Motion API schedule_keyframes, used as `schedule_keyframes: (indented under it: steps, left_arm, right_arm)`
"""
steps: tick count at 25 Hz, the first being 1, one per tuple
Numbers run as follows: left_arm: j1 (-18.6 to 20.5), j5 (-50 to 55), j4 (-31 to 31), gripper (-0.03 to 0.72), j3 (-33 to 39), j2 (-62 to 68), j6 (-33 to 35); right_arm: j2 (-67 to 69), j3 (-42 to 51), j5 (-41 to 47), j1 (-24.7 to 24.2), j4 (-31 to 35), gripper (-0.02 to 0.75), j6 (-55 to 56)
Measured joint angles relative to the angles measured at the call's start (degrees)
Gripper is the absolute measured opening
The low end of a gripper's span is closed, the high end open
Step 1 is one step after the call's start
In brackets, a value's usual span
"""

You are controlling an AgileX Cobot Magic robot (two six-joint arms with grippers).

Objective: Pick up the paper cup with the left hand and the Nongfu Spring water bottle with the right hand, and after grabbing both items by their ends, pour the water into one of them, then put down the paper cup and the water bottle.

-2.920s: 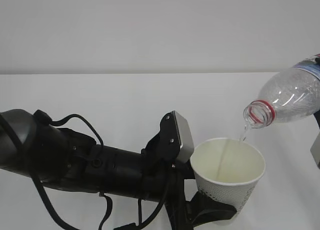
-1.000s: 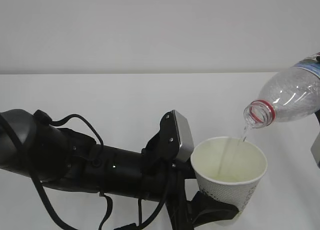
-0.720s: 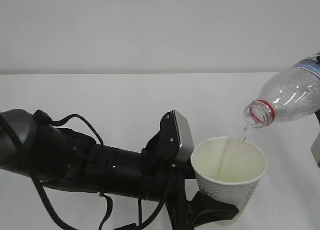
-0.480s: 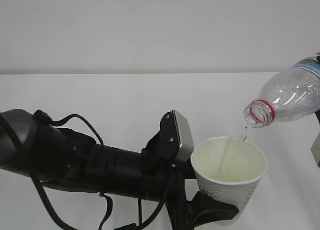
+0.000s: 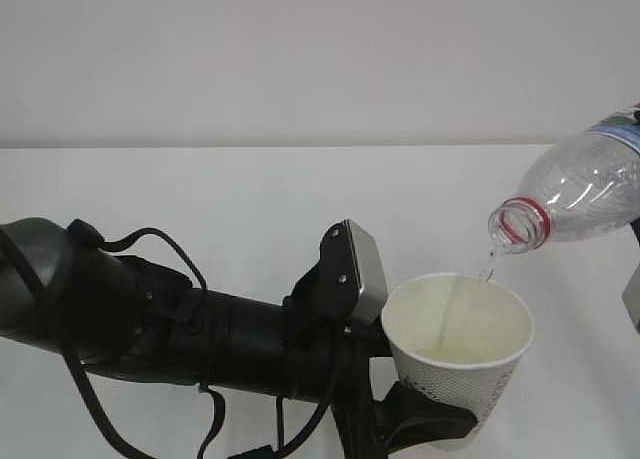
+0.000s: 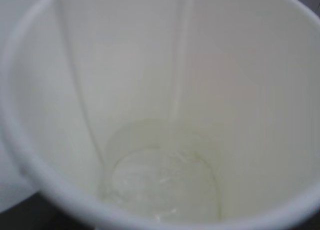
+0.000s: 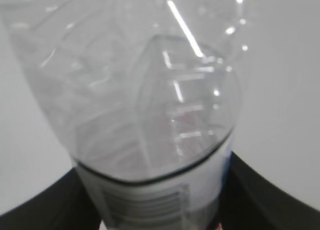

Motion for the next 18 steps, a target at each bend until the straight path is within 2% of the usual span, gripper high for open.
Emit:
schedule_keyframes:
  steps: [18]
  left_arm:
    - [0.00,0.00,-0.32,0.528,0.00,0.00,0.00]
  right_arm:
    - [0.00,0.00,-0.09,0.00,0.18,0.458,0.00]
